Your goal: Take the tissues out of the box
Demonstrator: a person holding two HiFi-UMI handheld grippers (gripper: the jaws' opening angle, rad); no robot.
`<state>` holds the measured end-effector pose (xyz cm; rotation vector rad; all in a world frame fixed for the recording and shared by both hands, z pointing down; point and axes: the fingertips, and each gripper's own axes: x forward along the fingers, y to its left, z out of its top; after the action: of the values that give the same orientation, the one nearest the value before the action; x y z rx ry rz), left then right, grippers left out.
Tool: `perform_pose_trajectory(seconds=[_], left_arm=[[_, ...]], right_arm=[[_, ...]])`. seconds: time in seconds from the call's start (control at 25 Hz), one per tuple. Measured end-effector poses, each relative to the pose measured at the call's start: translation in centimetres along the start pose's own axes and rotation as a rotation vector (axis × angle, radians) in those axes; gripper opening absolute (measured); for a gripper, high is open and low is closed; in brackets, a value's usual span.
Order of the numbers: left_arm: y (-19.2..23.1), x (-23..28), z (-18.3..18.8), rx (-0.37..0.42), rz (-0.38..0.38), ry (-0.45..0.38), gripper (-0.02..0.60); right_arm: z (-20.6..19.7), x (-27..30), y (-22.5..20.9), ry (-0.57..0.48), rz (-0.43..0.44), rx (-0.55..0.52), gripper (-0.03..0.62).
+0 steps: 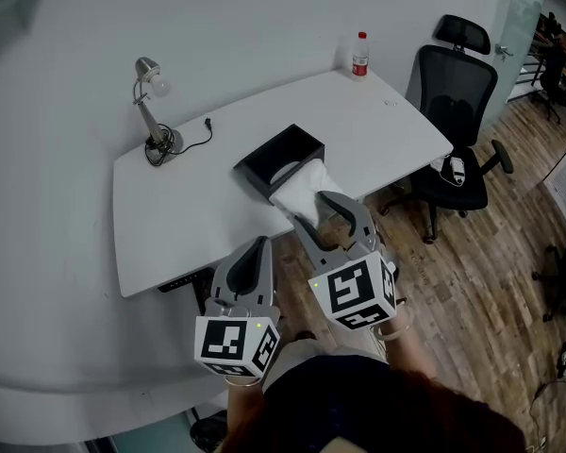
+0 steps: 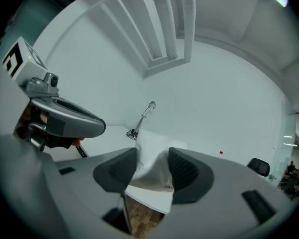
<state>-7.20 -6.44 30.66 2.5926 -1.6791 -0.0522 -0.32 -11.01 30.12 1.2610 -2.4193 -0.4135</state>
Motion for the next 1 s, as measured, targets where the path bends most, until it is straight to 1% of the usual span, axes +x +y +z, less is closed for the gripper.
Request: perform_pose_trajectory(seconds=[0.52, 1.0], left_arm=[[-4.5, -3.3, 0.2, 0.008, 0.04, -0.005, 0.025], [-7.5, -5.8, 0.4, 0.026, 0.056, 0.007, 0.025]], right_arm=[[0.3, -5.2, 0.8, -0.052, 0.045, -0.006, 0.209], [0.3, -9.2, 1.4, -0.077, 0.056, 0.003, 0.207]])
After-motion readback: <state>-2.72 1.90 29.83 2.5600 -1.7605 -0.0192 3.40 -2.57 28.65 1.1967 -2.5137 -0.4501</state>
